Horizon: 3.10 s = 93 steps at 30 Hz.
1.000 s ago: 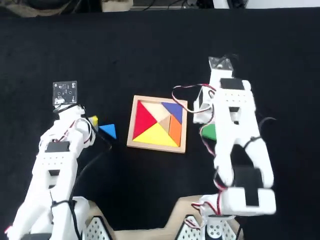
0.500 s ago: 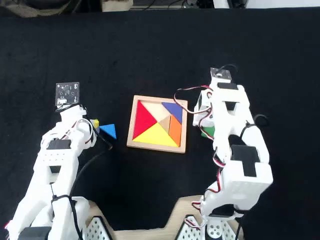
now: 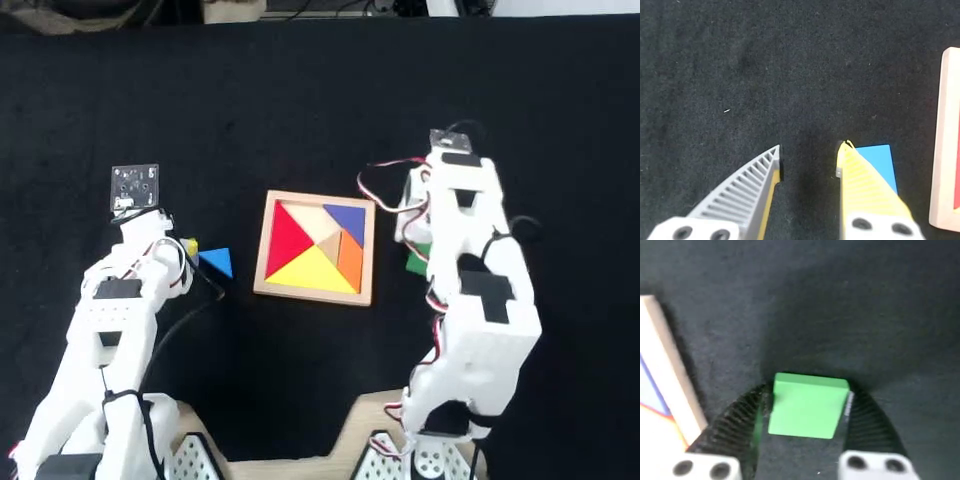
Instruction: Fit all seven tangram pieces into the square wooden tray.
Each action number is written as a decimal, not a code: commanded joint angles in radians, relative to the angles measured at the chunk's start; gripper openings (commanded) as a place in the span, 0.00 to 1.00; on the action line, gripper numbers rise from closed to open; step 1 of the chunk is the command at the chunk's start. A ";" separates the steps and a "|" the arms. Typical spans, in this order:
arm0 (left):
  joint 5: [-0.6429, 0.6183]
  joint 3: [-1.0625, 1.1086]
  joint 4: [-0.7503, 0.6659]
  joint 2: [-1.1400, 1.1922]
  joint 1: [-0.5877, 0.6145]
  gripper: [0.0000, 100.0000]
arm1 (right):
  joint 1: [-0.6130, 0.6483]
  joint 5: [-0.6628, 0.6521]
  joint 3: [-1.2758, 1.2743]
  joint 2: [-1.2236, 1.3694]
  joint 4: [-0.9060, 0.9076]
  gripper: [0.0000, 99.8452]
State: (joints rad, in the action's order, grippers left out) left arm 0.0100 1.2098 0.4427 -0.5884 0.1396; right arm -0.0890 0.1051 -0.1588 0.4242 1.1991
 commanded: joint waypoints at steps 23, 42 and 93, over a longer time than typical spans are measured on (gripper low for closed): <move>-0.003 -0.013 -0.114 0.005 -0.015 0.19 | 0.057 -0.218 0.237 -0.151 0.209 0.01; -0.003 -0.008 -0.112 0.005 -0.015 0.19 | 0.450 -0.390 0.157 -0.538 0.387 0.01; -0.002 -0.008 -0.112 0.006 -0.041 0.19 | 0.420 -0.526 0.530 0.177 0.144 0.20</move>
State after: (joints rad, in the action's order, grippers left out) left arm 0.0100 1.2098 0.3491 -0.5808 0.1135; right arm 0.3437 -0.4258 0.3245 0.6114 1.3357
